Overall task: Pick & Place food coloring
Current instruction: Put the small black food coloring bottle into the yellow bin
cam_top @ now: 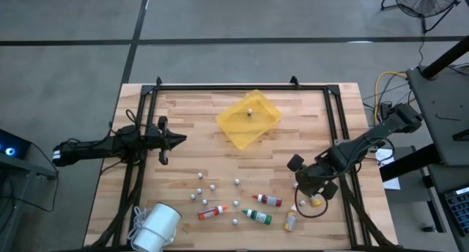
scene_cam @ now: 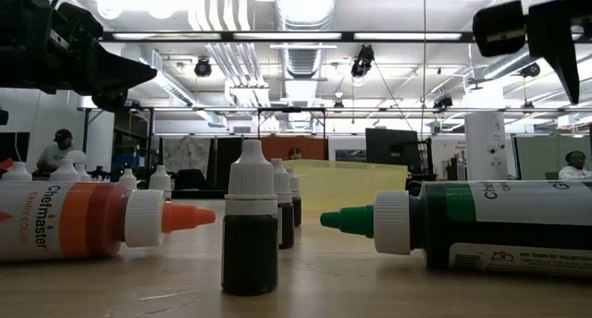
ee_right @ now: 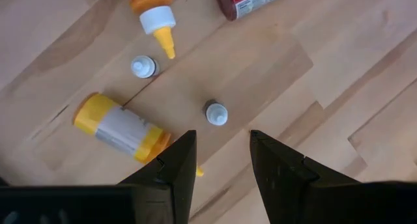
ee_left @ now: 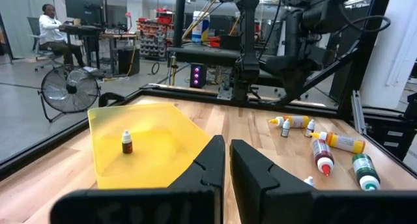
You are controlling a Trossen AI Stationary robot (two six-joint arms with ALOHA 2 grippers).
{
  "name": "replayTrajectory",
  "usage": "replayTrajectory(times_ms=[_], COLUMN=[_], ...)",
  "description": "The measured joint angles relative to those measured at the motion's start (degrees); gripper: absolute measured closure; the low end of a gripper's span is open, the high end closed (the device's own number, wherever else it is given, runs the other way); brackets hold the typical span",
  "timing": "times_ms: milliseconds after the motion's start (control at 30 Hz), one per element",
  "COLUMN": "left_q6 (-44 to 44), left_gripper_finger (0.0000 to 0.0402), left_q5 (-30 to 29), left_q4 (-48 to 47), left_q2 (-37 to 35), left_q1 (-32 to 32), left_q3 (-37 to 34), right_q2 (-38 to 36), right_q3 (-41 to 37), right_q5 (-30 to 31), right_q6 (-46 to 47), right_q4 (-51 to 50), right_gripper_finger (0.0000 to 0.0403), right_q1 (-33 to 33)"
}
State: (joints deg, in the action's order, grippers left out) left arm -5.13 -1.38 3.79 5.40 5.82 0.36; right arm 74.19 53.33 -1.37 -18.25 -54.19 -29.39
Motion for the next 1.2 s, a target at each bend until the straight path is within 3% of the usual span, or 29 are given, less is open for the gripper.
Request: replayTrajectory(times_ms=[467,1200], left_q6=[0.0,0.0], left_gripper_finger=[0.0402,0.0402], left_q5=[-0.01,0.01], left_q4=[-0.02,-0.02], left_q2=[0.01,0.01], left_q1=[0.02,0.07], left_q3=[0.0,0.0], right_q2=[0.17,2.64], right_q3=[-9.08,-9.86], right_q5=[0.0,-0.61], right_q6=[1.57,1.73], right_q4=[9.91,13.75], right_gripper_finger=[0.0268,0.0268], right_q1=[0.04,1.88])
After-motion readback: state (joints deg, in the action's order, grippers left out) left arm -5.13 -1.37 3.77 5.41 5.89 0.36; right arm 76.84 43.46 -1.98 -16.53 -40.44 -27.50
